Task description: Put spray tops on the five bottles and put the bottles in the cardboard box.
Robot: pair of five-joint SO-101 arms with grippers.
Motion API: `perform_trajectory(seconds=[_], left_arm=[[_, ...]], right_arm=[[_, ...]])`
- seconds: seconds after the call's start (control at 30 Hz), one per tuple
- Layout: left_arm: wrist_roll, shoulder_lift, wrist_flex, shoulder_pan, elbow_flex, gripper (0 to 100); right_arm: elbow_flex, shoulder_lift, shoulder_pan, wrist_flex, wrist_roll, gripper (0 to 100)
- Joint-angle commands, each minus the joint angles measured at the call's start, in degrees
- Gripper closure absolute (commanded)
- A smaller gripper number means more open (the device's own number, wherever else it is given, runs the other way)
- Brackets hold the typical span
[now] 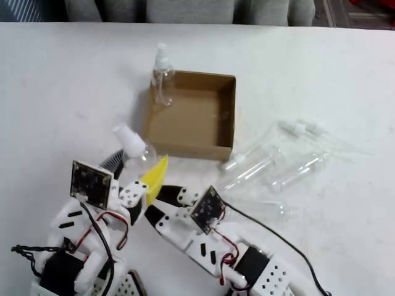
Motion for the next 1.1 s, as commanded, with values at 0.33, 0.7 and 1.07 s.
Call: perform_trajectory(seconds=[0.33, 0.7, 1.07], left_arm=[[-0.2, -0.8, -2.0, 2.1, 2.1, 98], [0.2, -0.7, -17.3, -6.4, 9.7, 98], [0.4, 9.7, -23.8, -7.6, 5.1, 98]], right_arm=[[-0.4, -0.6, 3.8, -1.3, 0.6, 98.3], [-1.1, -0.7, 1.5, 7.5, 7.8, 98.3], [-5.1, -0.7, 6.5, 16.1, 8.7, 98.4]])
